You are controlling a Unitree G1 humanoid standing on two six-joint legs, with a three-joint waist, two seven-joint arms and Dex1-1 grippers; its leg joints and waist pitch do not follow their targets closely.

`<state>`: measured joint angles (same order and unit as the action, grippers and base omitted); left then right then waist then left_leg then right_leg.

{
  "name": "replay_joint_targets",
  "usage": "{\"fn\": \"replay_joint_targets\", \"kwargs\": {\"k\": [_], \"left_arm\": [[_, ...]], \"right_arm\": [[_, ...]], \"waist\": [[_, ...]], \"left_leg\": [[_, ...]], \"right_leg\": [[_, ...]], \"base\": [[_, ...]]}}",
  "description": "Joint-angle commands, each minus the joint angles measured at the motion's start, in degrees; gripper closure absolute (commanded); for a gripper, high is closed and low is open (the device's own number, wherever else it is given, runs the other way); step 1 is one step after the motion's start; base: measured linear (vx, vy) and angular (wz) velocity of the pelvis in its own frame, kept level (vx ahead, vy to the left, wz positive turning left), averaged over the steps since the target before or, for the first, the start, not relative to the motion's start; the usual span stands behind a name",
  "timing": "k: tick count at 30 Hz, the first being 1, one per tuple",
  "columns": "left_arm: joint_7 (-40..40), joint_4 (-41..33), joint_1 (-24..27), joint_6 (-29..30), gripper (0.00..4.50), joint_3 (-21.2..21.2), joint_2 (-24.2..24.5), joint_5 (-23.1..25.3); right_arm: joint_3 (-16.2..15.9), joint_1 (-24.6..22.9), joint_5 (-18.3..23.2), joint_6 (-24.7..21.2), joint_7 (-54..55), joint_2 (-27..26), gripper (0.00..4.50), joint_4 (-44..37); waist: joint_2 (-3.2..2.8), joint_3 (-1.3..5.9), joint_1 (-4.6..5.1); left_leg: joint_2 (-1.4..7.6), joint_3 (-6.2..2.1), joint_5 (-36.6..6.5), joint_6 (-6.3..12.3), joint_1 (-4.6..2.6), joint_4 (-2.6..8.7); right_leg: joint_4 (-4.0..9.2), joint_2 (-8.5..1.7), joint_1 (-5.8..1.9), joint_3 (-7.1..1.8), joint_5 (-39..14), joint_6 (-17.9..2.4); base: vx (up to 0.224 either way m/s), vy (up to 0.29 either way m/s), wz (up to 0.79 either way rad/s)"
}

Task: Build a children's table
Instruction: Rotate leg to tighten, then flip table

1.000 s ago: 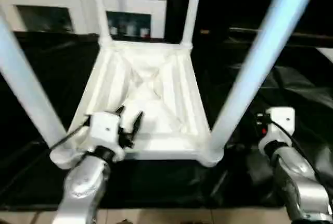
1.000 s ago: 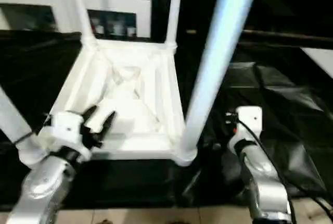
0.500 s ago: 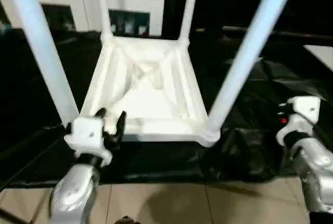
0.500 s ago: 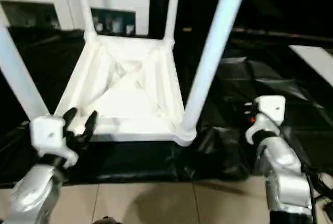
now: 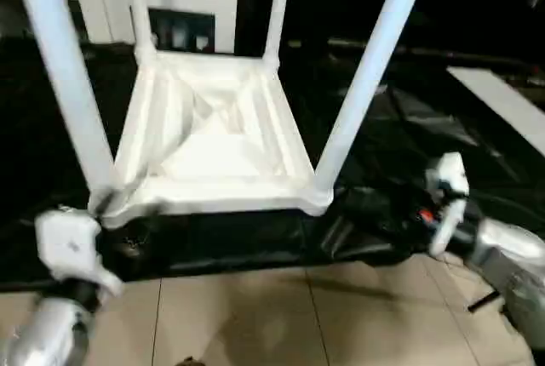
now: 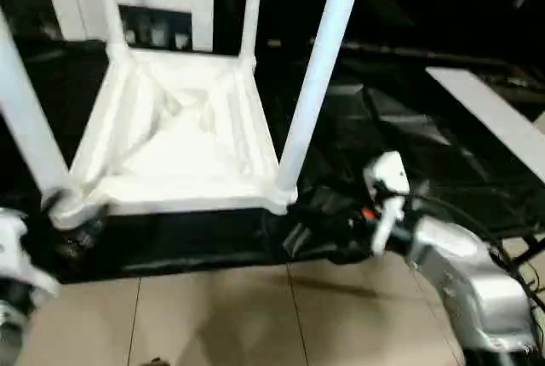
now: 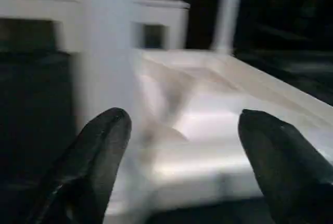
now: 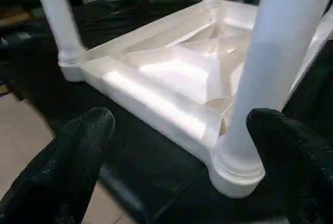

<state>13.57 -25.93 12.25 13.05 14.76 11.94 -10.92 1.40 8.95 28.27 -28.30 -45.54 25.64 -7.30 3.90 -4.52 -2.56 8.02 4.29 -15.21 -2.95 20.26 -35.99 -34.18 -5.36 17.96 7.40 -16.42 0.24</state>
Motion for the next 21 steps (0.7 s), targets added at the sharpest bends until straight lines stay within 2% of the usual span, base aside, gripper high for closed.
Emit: {"fn": "replay_joint_targets", "kwargs": {"k": [1,2,3,4,5,6,7,8,9,10,11,12,13,14,15,16,17,19,21], "left_arm": [[-3.43,3.93,-4.77,2.72,0.26,-2.66,0.26,3.99],[-5.52,6.6,-7.93,4.27,0.15,-3.41,0.42,5.96],[-6.34,7.48,-8.91,4.92,0.06,-3.41,0.38,6.45],[-6.93,8.1,-9.58,5.37,0.06,-3.41,0.35,6.79],[-8.22,9.79,-11.45,5.81,0.06,-3.26,0.25,7.52],[-9.12,11.6,-13.5,6.22,0.06,-2.86,0.18,7.79],[-9.19,11.82,-13.72,6.17,0.06,-2.79,0.18,7.78],[-9.42,13.8,-15.78,6.3,0.06,-2.13,0.2,7.03],[-9.41,14.57,-16.58,6.5,0.06,-1.9,0.23,6.57],[-9.9,16.27,-17.63,6.54,0.06,-1.68,0.72,7.01],[-10.47,18.0,-18.66,6.59,0.06,-1.51,1.22,7.58],[-10.47,18.0,-18.66,6.59,0.06,-1.51,1.22,7.58],[-11.29,20.57,-20.28,7.13,0.06,-1.14,1.51,8.02],[-11.22,20.94,-20.57,7.0,0.06,-1.1,1.53,7.93],[-9.28,24.05,-23.46,5.2,0.06,-0.75,1.5,6.04],[-8.45,24.98,-24.43,4.47,0.06,-0.7,1.45,5.25],[-7.18,26.54,-26.23,3.4,0.06,-0.73,1.48,4.18],[-6.17,27.79,-27.52,2.67,0.06,-1.08,1.7,3.88],[-5.41,29.67,-29.05,1.88,0.06,-1.5,2.05,4.03]], "right_arm": [[-3.07,1.3,-3.36,2.64,3.27,-2.64,0.0,3.28],[-4.77,2.51,-5.94,4.85,6.11,-5.14,0.0,5.84],[-5.19,3.08,-6.62,5.66,6.94,-6.07,0.0,6.82],[-5.48,3.48,-7.08,6.23,7.52,-6.73,0.0,7.51],[-5.66,5.07,-8.15,7.22,9.86,-8.8,0.0,10.01],[-5.34,6.79,-8.51,8.23,11.22,-10.94,0.0,12.61],[-5.32,6.98,-8.54,8.35,11.31,-11.16,0.0,12.9],[-5.46,8.66,-9.22,9.47,12.11,-12.77,0.0,15.5],[-5.63,9.3,-9.63,9.89,12.39,-13.17,0.0,16.5],[-5.92,10.04,-10.1,10.65,12.41,-13.52,0.0,17.51],[-6.16,10.73,-10.52,11.44,12.34,-13.84,0.0,18.48],[-6.16,10.73,-10.52,11.44,12.34,-13.84,0.0,18.48],[-6.42,11.54,-11.47,13.01,12.55,-14.21,0.0,19.83],[-6.41,11.63,-11.47,13.12,12.54,-14.26,0.0,19.95],[-6.14,12.36,-11.23,13.77,12.46,-14.68,0.0,20.66],[-6.0,12.65,-11.12,14.07,12.46,-14.86,0.0,21.07],[-5.85,13.1,-11.29,14.62,12.68,-14.98,0.0,21.72],[-5.71,13.24,-11.47,15.06,12.8,-14.97,0.0,22.17],[-5.55,13.45,-12.0,16.07,12.9,-15.09,0.0,23.15]], "waist": [[-2.68,1.02,-0.31],[-2.54,1.35,-0.63],[-2.86,0.81,-1.7],[-2.98,2.06,-4.73],[0.93,2.33,-5.03],[2.7,0.89,-3.88],[1.91,1.82,-4.17],[0.66,1.92,-5.51],[0.0,2.47,-6.09],[-2.02,4.12,-6.03],[-2.21,4.14,-5.33],[-2.18,4.08,-5.38],[-2.07,3.84,-5.12],[-1.77,4.09,-5.32],[-2.1,4.08,-5.37],[-1.92,4.35,-5.38],[-2.18,4.66,-5.56],[-2.27,4.61,-5.53],[-2.2,4.55,-5.55]], "left_leg": [[4.41,-1.96,-35.07,-7.06,-1.12,7.12],[4.95,-1.64,-39.18,-7.55,-0.28,9.2],[5.91,-0.47,-46.03,-7.66,4.18,14.85],[5.15,1.19,-45.51,-7.5,6.26,14.93],[4.18,3.99,-30.78,-4.91,2.38,12.37],[-0.11,1.56,-5.6,-3.21,-5.54,-4.44],[0.41,0.6,2.65,-1.05,-2.51,-3.18],[1.6,-0.03,4.17,-0.87,-0.1,-0.73],[3.1,0.07,2.37,-2.14,-0.67,1.99],[4.58,0.22,-4.58,-4.58,-3.01,4.9],[5.37,0.41,-10.84,-4.99,-2.61,6.03],[5.44,0.62,-13.02,-4.68,-2.25,6.36],[5.13,1.19,-15.73,-4.56,-1.18,6.6],[4.85,1.67,-14.22,-4.01,-0.86,6.53],[4.85,1.73,-13.21,-3.78,-0.57,6.57],[4.65,2.11,-10.38,-3.33,-0.4,6.4],[4.69,2.19,-7.09,-3.2,-0.09,6.14],[4.68,2.5,-5.63,-3.31,0.16,6.04],[4.77,2.53,-5.76,-3.6,0.36,6.15]], "right_leg": [[6.8,-4.94,-0.15,-1.61,-31.02,-1.79],[4.58,-3.3,-1.1,-1.34,-25.48,-1.82],[-3.13,-0.68,-4.34,-0.84,-18.79,-2.33],[-7.7,0.4,-6.0,-1.57,-11.68,-2.51],[-5.16,-1.03,-1.26,-6.45,-22.16,-0.78],[10.61,-7.86,9.08,-9.15,-57.22,0.87],[9.76,-7.95,5.76,-11.93,-57.85,-0.77],[7.18,-8.23,1.51,-11.18,-46.87,-4.33],[5.42,-6.72,1.44,-9.81,-37.68,-5.78],[1.13,-1.9,3.12,-7.28,-13.25,-7.26],[0.67,-1.23,2.91,-6.68,-0.31,-8.35],[0.8,-1.37,2.68,-6.6,1.12,-9.02],[1.16,-2.09,2.27,-6.87,0.14,-9.89],[1.39,-2.47,1.9,-6.97,0.3,-10.24],[1.45,-2.68,1.75,-7.09,0.47,-10.3],[1.61,-2.74,1.59,-7.17,1.62,-10.25],[1.34,-2.94,1.41,-7.22,4.4,-10.5],[1.27,-2.68,1.55,-7.14,6.84,-10.78],[1.13,-2.79,1.32,-7.11,7.05,-10.89]], "base": [[-0.065,-0.02,0.01],[-0.063,-0.008,0.02],[-0.063,-0.008,0.02],[-0.133,-0.018,0.11],[-0.105,-0.087,0.21],[-0.105,-0.087,0.21],[-0.018,-0.152,0.22],[0.033,-0.086,0.01],[0.033,-0.086,0.01],[0.0,0.0,0.0],[-0.07,-0.025,0.22],[-0.07,-0.025,0.22],[0.0,0.0,0.0],[0.0,0.0,0.0],[0.0,0.0,0.0],[0.0,0.0,0.0],[0.0,0.0,0.0],[0.0,0.0,0.0],[0.0,0.0,0.0]]}}
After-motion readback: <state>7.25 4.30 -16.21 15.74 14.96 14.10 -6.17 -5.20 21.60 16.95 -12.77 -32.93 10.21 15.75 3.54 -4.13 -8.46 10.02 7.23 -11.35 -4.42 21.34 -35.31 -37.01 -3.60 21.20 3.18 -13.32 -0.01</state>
